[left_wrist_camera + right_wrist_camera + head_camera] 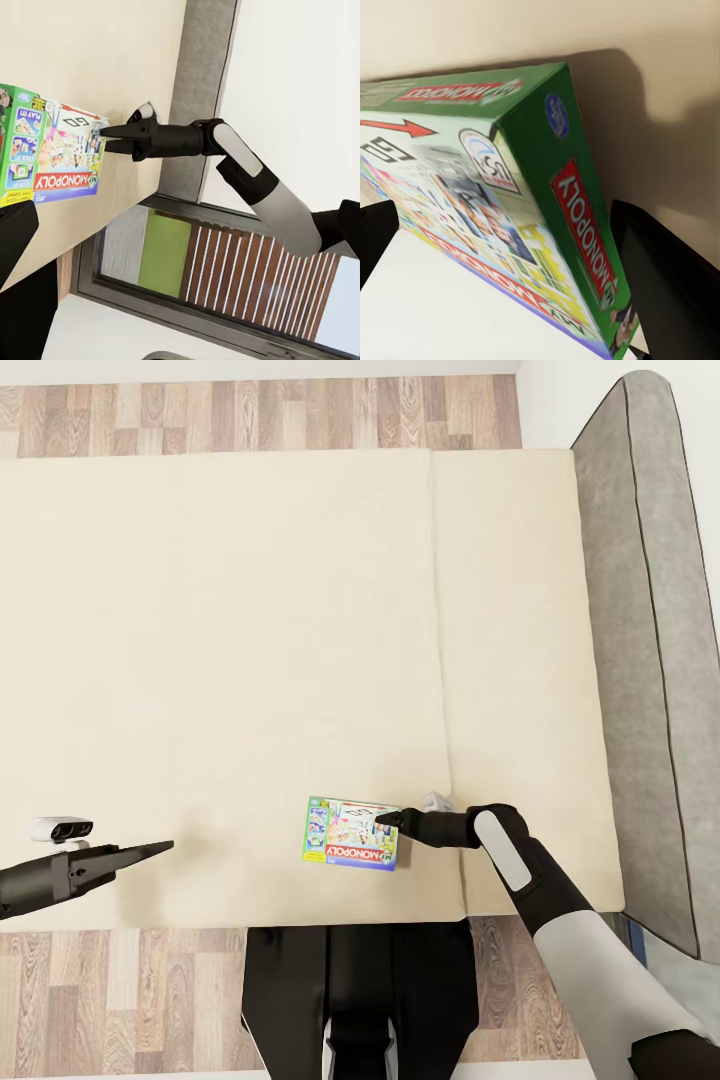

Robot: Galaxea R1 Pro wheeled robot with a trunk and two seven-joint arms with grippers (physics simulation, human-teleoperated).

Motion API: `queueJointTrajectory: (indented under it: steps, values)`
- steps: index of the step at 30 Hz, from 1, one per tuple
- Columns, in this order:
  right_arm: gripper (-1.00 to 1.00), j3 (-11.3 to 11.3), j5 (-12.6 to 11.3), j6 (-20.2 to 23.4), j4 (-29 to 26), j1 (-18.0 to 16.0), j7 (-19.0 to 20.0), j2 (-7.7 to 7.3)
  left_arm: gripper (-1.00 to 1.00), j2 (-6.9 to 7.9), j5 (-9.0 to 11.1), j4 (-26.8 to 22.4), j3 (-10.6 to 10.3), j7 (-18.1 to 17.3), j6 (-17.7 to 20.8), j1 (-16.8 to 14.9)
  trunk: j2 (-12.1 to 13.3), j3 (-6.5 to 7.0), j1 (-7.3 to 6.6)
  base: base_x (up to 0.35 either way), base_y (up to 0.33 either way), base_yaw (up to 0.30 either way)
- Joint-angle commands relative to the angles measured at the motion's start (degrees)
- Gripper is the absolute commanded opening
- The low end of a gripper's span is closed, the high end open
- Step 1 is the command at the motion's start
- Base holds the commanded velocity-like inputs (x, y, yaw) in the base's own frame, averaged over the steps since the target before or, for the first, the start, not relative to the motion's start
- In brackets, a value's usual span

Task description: Put all the toys in the child's room - the three board games (two on the bed and one on the table), the two jigsaw puzzles on the table, and the tennis ball on the table - inside the toy box on the table in the child's room.

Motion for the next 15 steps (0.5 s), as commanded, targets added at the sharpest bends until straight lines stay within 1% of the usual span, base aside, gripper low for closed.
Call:
queueJointTrajectory:
  steps: [1,5,10,15]
  values:
    - [1.0,0.06,1.03,0.04,-0.01,-0.02,0.54,-0.05,1.0,0.02,-0.04,0.0,0.0,-0.23,0.61,-0.02,-0.09,-0.05,0.04,0.0,0.001,0.013]
    - [1.0,0.04,0.96,0.02,-0.01,-0.02,0.55,-0.08,1.0,0.02,-0.04,-0.01,0.0,-0.23,0.61,-0.02,-0.09,-0.05,0.04,0.0,0.0,0.043]
    - [1.0,-0.01,0.94,0.02,-0.01,-0.02,0.53,-0.14,1.0,0.02,-0.04,-0.01,0.0,-0.23,0.65,-0.03,-0.09,-0.06,0.04,0.0,0.0,0.084]
    - [1.0,-0.08,0.93,0.01,-0.01,-0.02,0.55,-0.15,1.0,0.0,-0.04,-0.03,0.0,-0.23,0.63,-0.04,-0.09,-0.07,0.04,0.0,0.0,0.024]
